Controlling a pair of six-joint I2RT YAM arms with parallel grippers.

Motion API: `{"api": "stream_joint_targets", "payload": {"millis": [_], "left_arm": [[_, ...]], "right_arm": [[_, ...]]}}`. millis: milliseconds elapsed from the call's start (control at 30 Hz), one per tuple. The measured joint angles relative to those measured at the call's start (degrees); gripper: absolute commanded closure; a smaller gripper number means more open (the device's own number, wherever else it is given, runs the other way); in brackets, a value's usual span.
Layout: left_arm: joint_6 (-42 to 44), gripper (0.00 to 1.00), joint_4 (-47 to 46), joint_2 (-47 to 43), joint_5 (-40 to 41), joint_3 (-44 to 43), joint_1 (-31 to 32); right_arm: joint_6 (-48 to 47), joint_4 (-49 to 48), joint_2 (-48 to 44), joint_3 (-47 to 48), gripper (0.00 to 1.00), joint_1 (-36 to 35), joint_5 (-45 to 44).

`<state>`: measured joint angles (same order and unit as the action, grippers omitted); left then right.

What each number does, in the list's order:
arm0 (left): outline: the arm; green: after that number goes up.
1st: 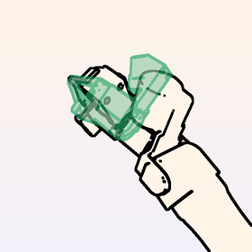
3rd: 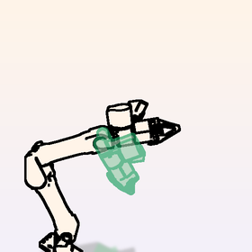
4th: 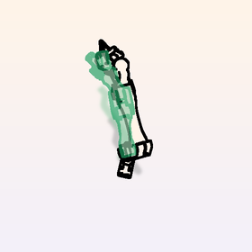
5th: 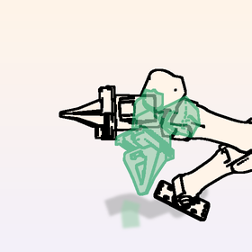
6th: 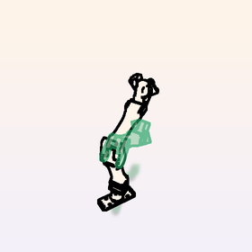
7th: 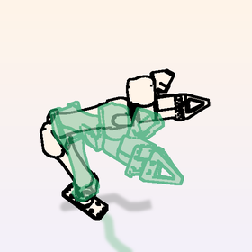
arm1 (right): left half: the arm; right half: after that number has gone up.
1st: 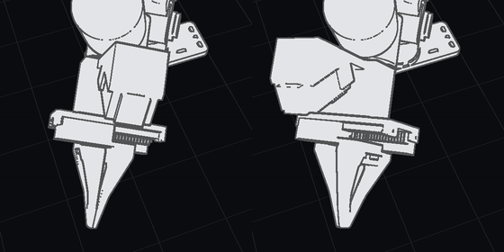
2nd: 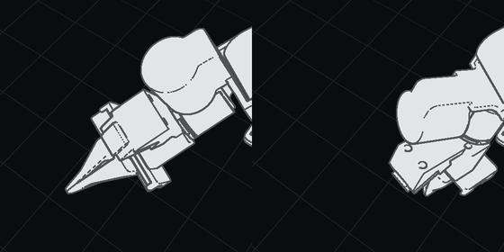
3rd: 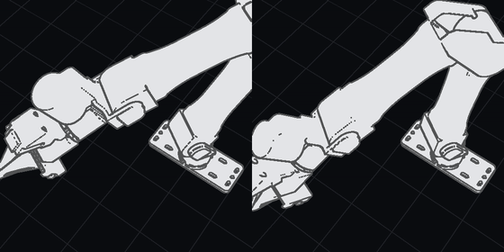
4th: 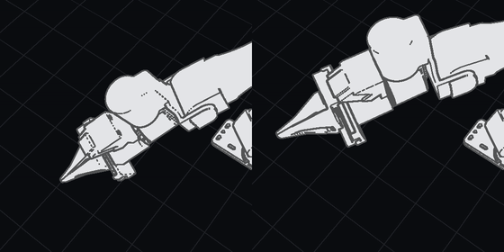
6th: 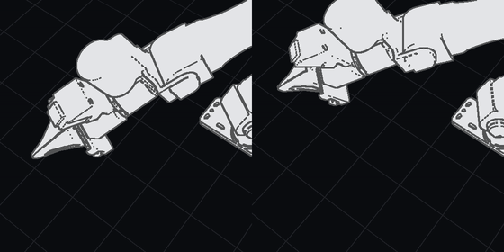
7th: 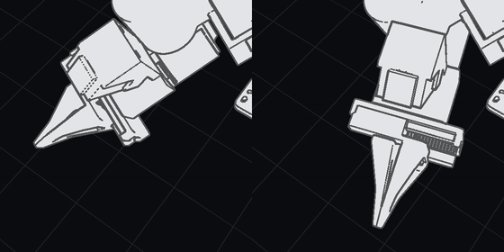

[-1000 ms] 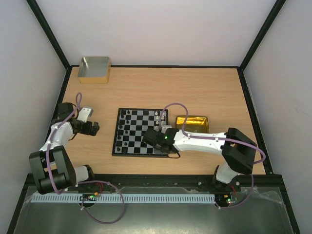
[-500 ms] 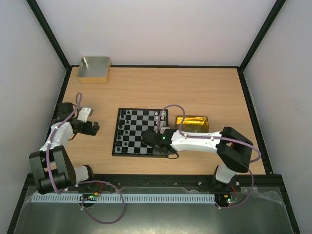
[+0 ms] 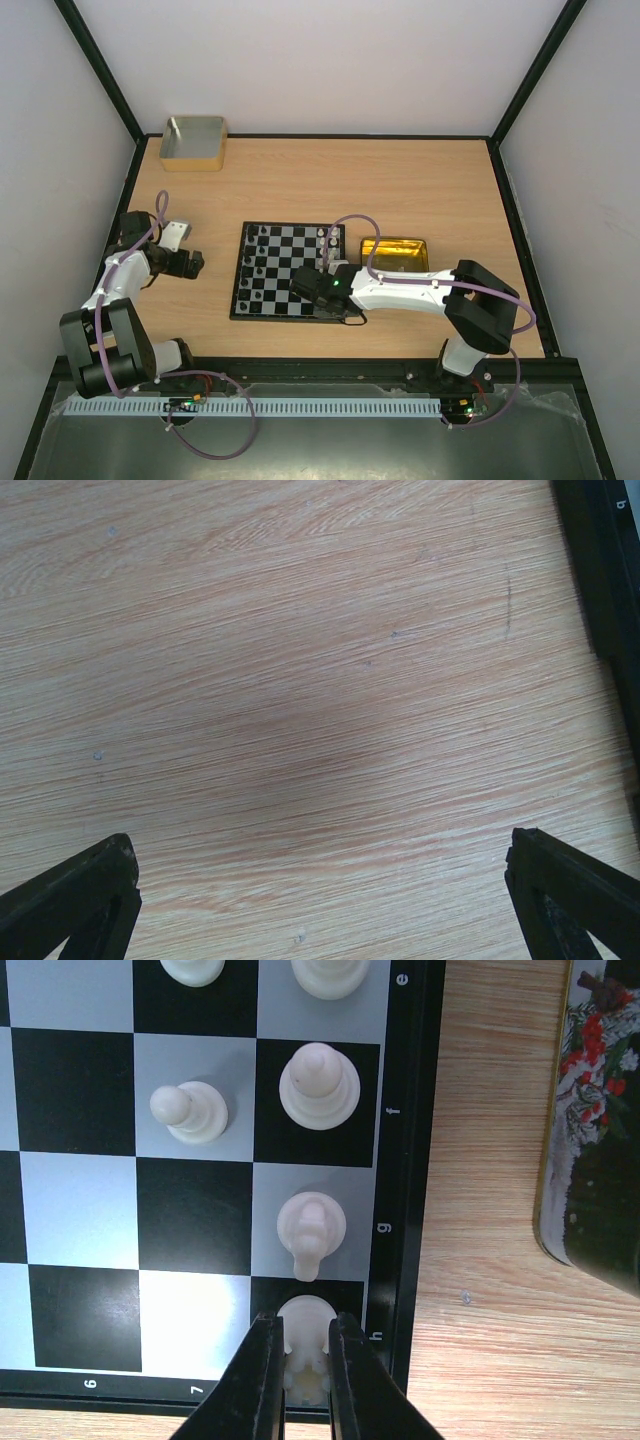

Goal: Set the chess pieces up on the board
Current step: Place the chess piece on the chessboard.

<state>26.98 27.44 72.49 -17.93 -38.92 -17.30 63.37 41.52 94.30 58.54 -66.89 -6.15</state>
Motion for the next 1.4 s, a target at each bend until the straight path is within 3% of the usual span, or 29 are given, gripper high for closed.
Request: {"api": "stream_joint_targets", "payload": {"millis": [900,1400], "left_arm": [[0.0,0.01,-0.1,0.0,0.0,0.0,0.0],[0.0,0.01,-0.1,0.0,0.0,0.0,0.0]], "right_arm": [[0.0,0.4,-0.8,0.0,0.92,0.0,0.3],[0.0,0.4,-0.8,0.0,0.86,-0.2,1.3]]}}
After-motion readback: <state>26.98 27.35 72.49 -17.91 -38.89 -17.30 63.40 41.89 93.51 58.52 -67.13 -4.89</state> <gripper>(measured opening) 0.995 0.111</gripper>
